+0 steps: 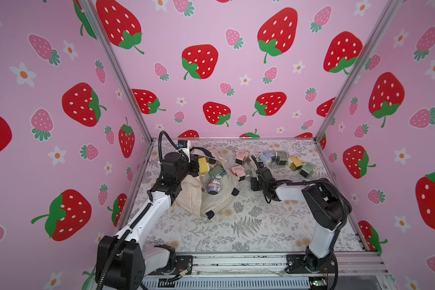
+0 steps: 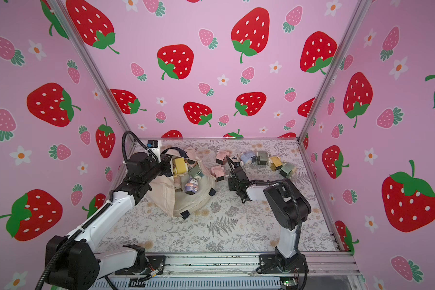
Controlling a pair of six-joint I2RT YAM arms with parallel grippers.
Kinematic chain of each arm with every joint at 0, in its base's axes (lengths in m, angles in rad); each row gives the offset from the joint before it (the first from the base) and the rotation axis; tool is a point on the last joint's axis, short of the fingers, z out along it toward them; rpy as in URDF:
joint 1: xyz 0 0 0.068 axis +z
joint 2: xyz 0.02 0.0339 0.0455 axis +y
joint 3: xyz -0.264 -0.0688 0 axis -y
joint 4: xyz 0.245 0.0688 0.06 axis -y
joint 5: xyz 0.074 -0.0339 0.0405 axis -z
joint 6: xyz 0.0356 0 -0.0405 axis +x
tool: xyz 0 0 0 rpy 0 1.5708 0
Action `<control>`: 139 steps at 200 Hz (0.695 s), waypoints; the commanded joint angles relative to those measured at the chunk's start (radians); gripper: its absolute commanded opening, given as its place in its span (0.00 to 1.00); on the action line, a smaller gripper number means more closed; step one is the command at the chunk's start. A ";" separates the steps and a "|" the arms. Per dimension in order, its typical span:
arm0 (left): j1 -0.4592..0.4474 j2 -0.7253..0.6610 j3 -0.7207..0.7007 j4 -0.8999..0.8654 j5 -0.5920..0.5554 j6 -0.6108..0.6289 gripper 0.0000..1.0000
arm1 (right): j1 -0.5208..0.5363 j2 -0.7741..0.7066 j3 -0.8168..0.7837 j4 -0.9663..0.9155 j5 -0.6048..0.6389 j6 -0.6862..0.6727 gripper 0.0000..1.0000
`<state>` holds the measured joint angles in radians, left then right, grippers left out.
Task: Take out the pencil sharpeners from the tote bags
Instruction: Place the pencil sharpener at the center of the board.
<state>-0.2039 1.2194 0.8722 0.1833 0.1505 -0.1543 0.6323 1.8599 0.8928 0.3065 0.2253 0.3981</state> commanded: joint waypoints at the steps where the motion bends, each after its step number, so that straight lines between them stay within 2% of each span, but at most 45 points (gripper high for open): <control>1: -0.006 -0.011 0.076 0.124 0.053 0.008 0.00 | -0.008 0.033 0.031 -0.017 -0.009 0.001 0.51; 18: -0.006 -0.009 0.076 0.124 0.050 0.009 0.00 | -0.008 0.043 0.044 -0.025 -0.011 -0.003 0.51; 23: -0.006 -0.008 0.077 0.125 0.048 0.009 0.00 | -0.008 0.043 0.047 -0.025 -0.011 -0.004 0.55; 53: -0.006 -0.008 0.077 0.124 0.047 0.011 0.00 | -0.008 0.030 0.049 -0.038 -0.020 -0.010 0.63; 97: -0.006 -0.006 0.079 0.124 0.049 0.009 0.00 | -0.008 -0.044 0.010 -0.037 -0.035 -0.015 0.90; 139: -0.005 -0.006 0.078 0.125 0.051 0.009 0.00 | -0.004 -0.176 -0.063 -0.027 -0.044 -0.016 0.95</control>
<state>-0.2039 1.2205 0.8742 0.1829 0.1501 -0.1539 0.6296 1.7752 0.8658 0.2749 0.1879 0.3809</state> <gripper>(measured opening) 0.045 0.948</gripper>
